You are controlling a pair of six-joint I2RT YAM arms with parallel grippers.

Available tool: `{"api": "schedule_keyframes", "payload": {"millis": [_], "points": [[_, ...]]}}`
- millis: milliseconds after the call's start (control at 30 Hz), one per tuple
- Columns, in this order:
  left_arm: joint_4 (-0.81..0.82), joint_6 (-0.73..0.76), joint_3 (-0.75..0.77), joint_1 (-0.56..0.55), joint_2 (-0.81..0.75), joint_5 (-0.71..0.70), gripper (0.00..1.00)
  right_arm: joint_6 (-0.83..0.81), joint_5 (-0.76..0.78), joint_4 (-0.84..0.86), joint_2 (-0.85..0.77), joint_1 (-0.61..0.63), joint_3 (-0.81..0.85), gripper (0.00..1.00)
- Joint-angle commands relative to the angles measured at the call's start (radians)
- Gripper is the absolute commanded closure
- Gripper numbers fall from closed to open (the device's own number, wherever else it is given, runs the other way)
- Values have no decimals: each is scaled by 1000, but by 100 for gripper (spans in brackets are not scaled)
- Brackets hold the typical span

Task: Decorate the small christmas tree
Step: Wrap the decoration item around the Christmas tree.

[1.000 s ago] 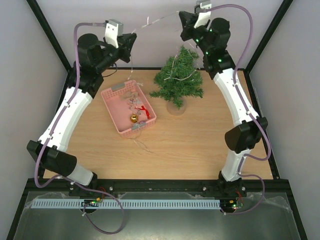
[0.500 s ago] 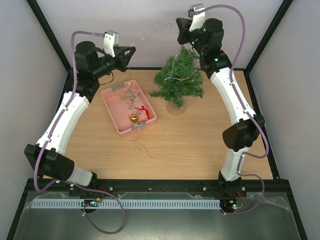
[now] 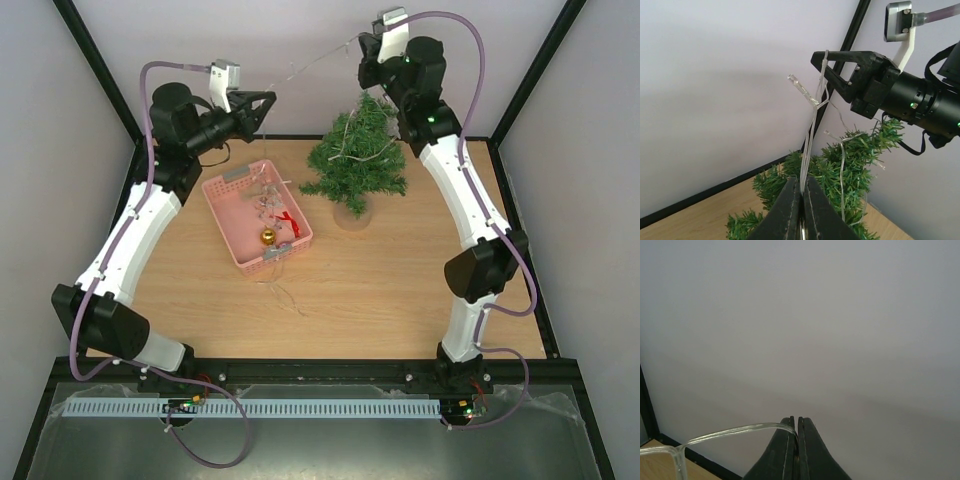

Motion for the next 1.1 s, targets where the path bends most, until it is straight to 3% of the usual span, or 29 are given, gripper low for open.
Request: {"api": "schedule_keyframes", "payload": {"millis": [0,500,833,1067], "points": [[-9,15,10,6,9,-55,98,-34,37,42,44,-11,42,98],[100,-48,-21,6,52,44,98,-210,280,165,32,-11,35,98],[152,-77,-36,6,70,93,98,-236,411,224,-1,-11,-23,98],[176,-95,-40,6,83,95,98,-235,353,232,-11,-11,-54,98]]}}
